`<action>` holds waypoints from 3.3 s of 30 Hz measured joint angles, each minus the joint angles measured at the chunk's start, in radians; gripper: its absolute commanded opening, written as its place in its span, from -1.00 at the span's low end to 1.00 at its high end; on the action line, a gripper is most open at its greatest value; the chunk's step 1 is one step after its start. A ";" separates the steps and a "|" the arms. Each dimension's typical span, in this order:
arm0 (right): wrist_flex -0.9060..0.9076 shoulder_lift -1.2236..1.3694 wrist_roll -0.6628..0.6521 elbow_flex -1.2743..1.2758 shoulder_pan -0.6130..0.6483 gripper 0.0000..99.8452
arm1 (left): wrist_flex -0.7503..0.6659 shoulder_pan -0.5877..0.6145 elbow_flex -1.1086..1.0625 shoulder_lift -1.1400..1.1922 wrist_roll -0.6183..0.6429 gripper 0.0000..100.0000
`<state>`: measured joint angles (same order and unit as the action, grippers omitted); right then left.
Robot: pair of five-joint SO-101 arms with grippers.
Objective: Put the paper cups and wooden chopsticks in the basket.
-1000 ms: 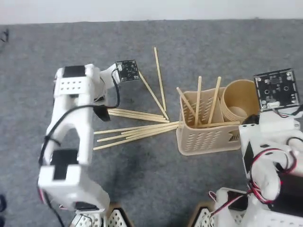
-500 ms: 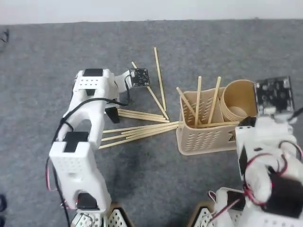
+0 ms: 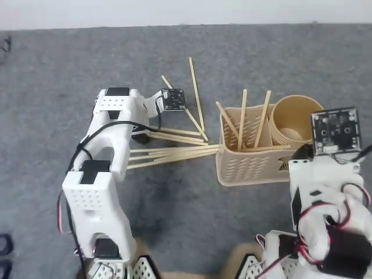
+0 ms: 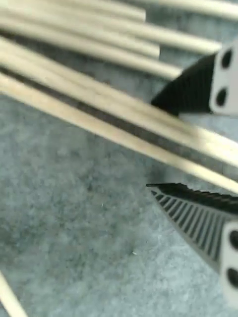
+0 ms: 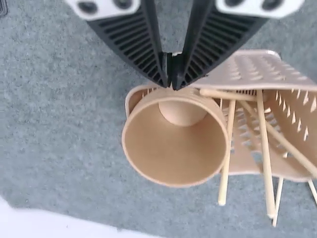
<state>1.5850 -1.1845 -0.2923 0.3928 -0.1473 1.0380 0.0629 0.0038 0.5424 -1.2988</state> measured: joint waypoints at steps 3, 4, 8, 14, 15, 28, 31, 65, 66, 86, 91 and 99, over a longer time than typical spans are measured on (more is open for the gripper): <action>0.000 0.005 0.000 0.000 -0.002 -0.98 | 0.029 0.000 0.000 0.002 0.003 -0.86; 0.000 0.005 0.000 0.000 0.000 -0.98 | 0.055 0.000 0.000 0.002 0.005 -0.86; 0.000 0.005 0.000 0.000 0.000 -0.98 | 0.150 -0.006 0.043 0.015 0.005 -0.85; 0.000 0.005 0.000 0.000 0.000 -0.98 | 0.238 -0.025 0.055 0.017 0.005 -0.58; 0.000 0.005 0.000 0.000 0.000 -0.98 | 0.245 -0.028 0.060 0.017 0.005 -0.50; 0.000 0.005 0.000 0.000 0.000 -0.98 | 0.290 -0.041 0.061 -0.091 0.003 -0.38; 0.000 0.005 0.000 0.000 0.000 -0.98 | 0.219 -0.025 0.074 -0.094 0.005 -0.38; 0.000 0.005 0.000 0.000 0.000 -0.98 | 0.207 0.011 0.084 0.020 -0.035 -0.38; 0.000 0.005 0.000 0.000 0.000 -0.98 | 0.183 0.011 0.095 0.020 -0.005 -0.38; 0.000 0.005 0.000 0.003 0.000 -0.98 | 0.003 -0.089 0.322 0.077 0.356 -0.63; 0.000 0.005 0.000 0.011 -0.002 -0.98 | 0.003 -0.121 0.324 0.166 0.321 -0.73; 0.000 0.005 0.000 0.034 0.000 -0.98 | 0.034 -0.138 0.442 0.236 0.238 -0.64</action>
<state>1.5850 -1.1799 -0.2923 0.4266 -0.1473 1.0717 -0.0752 0.4457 0.7787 -1.0610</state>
